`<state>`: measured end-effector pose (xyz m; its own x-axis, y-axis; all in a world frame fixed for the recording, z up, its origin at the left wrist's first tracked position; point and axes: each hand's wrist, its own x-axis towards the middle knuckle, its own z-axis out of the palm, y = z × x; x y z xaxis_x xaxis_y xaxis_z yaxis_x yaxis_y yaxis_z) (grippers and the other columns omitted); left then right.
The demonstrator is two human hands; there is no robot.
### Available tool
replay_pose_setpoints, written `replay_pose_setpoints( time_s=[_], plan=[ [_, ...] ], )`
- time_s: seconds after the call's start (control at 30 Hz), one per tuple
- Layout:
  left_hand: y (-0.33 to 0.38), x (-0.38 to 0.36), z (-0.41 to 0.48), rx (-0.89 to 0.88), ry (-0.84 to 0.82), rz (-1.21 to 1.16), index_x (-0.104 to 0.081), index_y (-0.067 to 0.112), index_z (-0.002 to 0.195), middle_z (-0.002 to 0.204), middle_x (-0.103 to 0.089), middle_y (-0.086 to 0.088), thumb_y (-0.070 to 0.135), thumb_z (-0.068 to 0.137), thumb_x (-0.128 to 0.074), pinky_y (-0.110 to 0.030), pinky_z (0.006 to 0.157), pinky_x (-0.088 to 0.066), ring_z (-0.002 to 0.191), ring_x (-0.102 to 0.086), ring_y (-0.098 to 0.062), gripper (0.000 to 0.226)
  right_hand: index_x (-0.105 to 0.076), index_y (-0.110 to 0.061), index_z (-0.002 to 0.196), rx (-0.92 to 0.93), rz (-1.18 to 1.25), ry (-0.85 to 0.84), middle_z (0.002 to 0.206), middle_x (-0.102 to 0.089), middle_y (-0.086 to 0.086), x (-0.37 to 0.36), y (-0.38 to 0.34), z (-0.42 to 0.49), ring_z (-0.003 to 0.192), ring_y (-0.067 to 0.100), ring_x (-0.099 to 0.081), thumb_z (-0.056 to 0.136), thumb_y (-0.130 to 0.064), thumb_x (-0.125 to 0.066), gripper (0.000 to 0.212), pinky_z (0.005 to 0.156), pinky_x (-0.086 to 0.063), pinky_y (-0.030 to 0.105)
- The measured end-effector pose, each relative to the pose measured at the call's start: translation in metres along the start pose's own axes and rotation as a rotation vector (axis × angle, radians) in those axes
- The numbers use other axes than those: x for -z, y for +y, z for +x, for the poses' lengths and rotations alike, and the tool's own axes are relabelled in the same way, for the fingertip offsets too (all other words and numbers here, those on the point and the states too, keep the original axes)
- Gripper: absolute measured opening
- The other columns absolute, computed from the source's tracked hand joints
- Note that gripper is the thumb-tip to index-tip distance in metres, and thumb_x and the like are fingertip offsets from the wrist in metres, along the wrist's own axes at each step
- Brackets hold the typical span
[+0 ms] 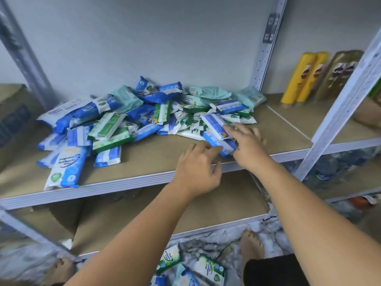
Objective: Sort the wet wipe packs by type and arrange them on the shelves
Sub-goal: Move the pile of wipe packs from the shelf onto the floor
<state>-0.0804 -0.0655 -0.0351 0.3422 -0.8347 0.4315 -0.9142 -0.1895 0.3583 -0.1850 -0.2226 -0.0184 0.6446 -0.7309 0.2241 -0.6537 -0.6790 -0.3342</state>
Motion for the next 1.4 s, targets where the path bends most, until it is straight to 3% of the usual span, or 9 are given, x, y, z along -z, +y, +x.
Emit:
replay_pose_setpoints(
  time_s=[0.13, 0.27, 0.4, 0.47, 0.63, 0.8, 0.97, 1.2, 1.4],
  plan=[
    [0.014, -0.026, 0.01, -0.019, -0.001, 0.154, -0.06, 0.045, 0.129, 0.13, -0.052, -0.005, 0.052, 0.086, -0.052, -0.045, 0.086, -0.049, 0.107, -0.053, -0.034, 0.044, -0.063, -0.041, 0.132, 0.007, 0.112, 0.076, 0.153, -0.042, -0.012, -0.003, 0.012, 0.02, 0.124, 0.027, -0.033, 0.083, 0.003, -0.049, 0.068, 0.112, -0.03, 0.043],
    [0.005, -0.034, 0.012, 0.02, 0.14, 0.116, -0.069, 0.028, 0.097, 0.122, -0.059, -0.005, 0.053, 0.089, -0.053, -0.041, 0.077, -0.048, 0.097, -0.059, -0.033, 0.031, -0.078, -0.037, 0.107, 0.012, 0.192, 0.187, 0.135, -0.061, -0.016, 0.002, 0.014, 0.028, 0.119, 0.025, -0.041, 0.083, -0.014, -0.049, 0.044, 0.106, -0.034, 0.049],
    [-0.005, -0.028, 0.015, 0.09, 0.237, 0.17, -0.058, 0.021, 0.074, 0.088, -0.064, 0.001, 0.061, 0.086, -0.057, -0.04, 0.073, -0.042, 0.08, -0.061, -0.028, 0.041, -0.075, -0.024, 0.074, -0.01, 0.27, 0.246, 0.098, -0.07, -0.019, 0.0, 0.012, 0.027, 0.11, 0.022, -0.048, 0.08, -0.037, -0.064, 0.017, 0.097, -0.043, 0.052],
    [-0.008, -0.021, 0.019, 0.163, 0.221, 0.243, -0.053, 0.02, 0.067, 0.076, -0.061, 0.002, 0.07, 0.08, -0.058, -0.039, 0.071, -0.04, 0.072, -0.059, -0.026, 0.051, -0.064, -0.019, 0.066, -0.023, 0.27, 0.226, 0.09, -0.07, -0.015, -0.001, 0.011, 0.025, 0.107, 0.02, -0.05, 0.074, -0.053, -0.075, 0.036, 0.097, -0.044, 0.05],
    [-0.011, -0.001, 0.027, 0.323, 0.077, 0.165, -0.058, 0.02, 0.094, 0.092, -0.063, 0.002, 0.06, 0.077, -0.071, -0.039, 0.084, -0.038, 0.087, -0.062, -0.025, 0.046, -0.063, -0.026, 0.09, -0.09, 0.264, 0.075, 0.097, -0.062, -0.012, 0.003, 0.008, 0.021, 0.098, 0.021, -0.06, 0.07, -0.039, -0.088, 0.034, 0.093, -0.05, 0.042],
    [-0.034, 0.022, 0.023, 0.467, -0.017, 0.074, -0.055, 0.017, 0.131, 0.127, -0.048, -0.007, 0.031, 0.074, -0.065, -0.041, 0.101, -0.036, 0.12, -0.049, -0.032, 0.06, -0.064, -0.017, 0.132, -0.035, 0.12, 0.027, 0.128, -0.057, 0.003, 0.001, 0.003, 0.017, 0.12, 0.025, -0.055, 0.068, -0.044, -0.086, 0.073, 0.104, -0.046, 0.041],
    [-0.044, 0.024, 0.024, 0.493, -0.072, 0.11, -0.057, 0.019, 0.123, 0.11, -0.064, -0.007, 0.055, 0.084, -0.061, -0.041, 0.095, -0.041, 0.109, -0.06, -0.032, 0.054, -0.063, -0.017, 0.132, -0.05, -0.064, 0.033, 0.131, -0.055, 0.006, 0.0, -0.016, 0.002, 0.127, 0.031, -0.047, 0.077, -0.044, -0.076, 0.063, 0.105, -0.042, 0.04],
    [-0.035, 0.05, -0.017, 0.474, 0.07, -0.139, -0.052, 0.024, 0.133, 0.118, -0.065, -0.003, 0.044, 0.08, -0.068, -0.041, 0.097, -0.047, 0.111, -0.059, -0.029, 0.059, -0.071, -0.016, 0.115, -0.001, 0.017, 0.1, 0.112, -0.06, 0.003, 0.012, -0.038, -0.036, 0.109, 0.027, -0.055, 0.075, -0.045, -0.076, 0.05, 0.094, -0.047, 0.039],
    [-0.017, 0.045, -0.126, 0.617, 0.203, -0.449, -0.057, 0.036, 0.122, 0.102, -0.062, 0.009, 0.042, 0.071, -0.07, -0.033, 0.082, -0.049, 0.091, -0.06, -0.012, 0.053, -0.07, -0.011, 0.111, 0.093, 0.109, 0.213, 0.106, -0.064, 0.006, -0.004, -0.056, -0.095, 0.1, 0.032, -0.058, 0.068, -0.04, -0.067, 0.052, 0.086, -0.052, 0.04]
  ],
)
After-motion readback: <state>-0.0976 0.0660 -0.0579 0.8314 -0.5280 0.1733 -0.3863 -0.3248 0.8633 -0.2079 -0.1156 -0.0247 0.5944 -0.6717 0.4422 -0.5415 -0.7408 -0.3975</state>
